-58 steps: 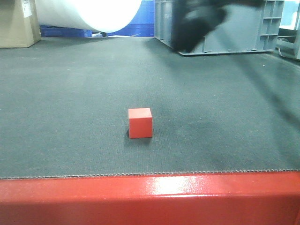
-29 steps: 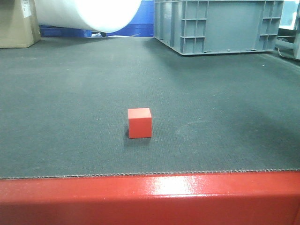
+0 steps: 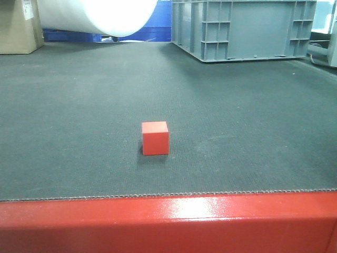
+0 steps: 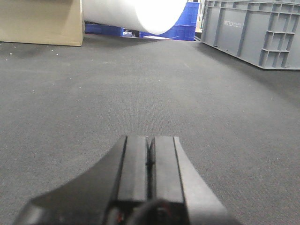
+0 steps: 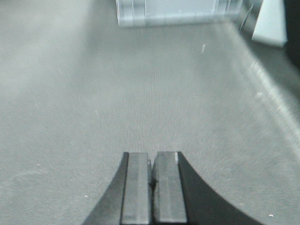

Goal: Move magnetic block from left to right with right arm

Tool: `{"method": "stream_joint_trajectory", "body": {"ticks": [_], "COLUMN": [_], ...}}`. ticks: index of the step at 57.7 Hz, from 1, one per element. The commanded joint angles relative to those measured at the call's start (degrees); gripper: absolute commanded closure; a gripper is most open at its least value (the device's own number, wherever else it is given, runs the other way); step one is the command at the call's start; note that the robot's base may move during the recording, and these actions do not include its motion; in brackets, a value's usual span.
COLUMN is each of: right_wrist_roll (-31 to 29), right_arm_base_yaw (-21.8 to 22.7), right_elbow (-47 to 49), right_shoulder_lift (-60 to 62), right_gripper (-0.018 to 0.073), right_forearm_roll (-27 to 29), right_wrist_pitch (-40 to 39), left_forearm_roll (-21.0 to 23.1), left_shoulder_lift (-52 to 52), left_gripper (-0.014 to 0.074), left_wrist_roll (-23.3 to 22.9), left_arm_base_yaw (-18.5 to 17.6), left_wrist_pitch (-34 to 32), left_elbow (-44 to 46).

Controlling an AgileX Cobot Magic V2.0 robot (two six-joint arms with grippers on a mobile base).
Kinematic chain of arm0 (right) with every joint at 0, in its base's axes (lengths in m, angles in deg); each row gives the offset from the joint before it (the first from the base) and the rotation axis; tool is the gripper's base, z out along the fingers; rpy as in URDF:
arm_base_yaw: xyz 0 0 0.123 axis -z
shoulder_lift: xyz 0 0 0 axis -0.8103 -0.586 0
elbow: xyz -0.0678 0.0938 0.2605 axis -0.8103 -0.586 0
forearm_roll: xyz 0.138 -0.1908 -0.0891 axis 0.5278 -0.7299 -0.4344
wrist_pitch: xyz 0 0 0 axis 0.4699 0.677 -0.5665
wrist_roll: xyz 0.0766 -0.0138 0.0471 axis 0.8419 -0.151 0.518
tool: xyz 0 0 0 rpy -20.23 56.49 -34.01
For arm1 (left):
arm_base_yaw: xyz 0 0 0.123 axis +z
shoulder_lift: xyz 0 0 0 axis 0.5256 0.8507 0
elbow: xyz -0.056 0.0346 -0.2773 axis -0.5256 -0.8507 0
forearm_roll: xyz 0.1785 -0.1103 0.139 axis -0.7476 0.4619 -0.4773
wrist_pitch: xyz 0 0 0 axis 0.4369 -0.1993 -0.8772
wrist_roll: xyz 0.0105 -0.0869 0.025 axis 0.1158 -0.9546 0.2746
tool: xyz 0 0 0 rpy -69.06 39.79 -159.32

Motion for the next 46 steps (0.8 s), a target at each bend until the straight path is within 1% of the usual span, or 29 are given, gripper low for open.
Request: {"method": "stream_joint_trajectory", "body": {"ticks": [1, 12, 35, 46], "right_wrist_roll": [-0.7, -0.7, -0.7, -0.7], "right_arm_base_yaw": [0.3, 0.3, 0.3, 0.3], "right_elbow": [0.2, -1.1, -1.2, -4.5], "right_shoulder_lift": [5.0, 11.9, 12.1, 14.6], "right_gripper": [0.0525, 0.0525, 0.0525, 0.0525], "right_forearm_roll": [0.1, 0.1, 0.1, 0.1], "right_wrist_pitch": [-4.8, -4.0, -4.2, -4.8], "left_forearm_roll": [0.1, 0.1, 0.1, 0.1], "left_shoulder_lift": [-0.5, -0.5, -0.5, -0.5], "left_gripper": [0.0722, 0.0722, 0.0722, 0.0722], "left_wrist_roll": [-0.4, -0.4, -0.4, -0.4], "left_arm_base_yaw": [-0.3, -0.3, -0.3, -0.3], "left_wrist_pitch": [-4.8, -4.8, -4.8, -4.8], "left_elbow": [-0.5, -0.5, -0.5, -0.5]}}
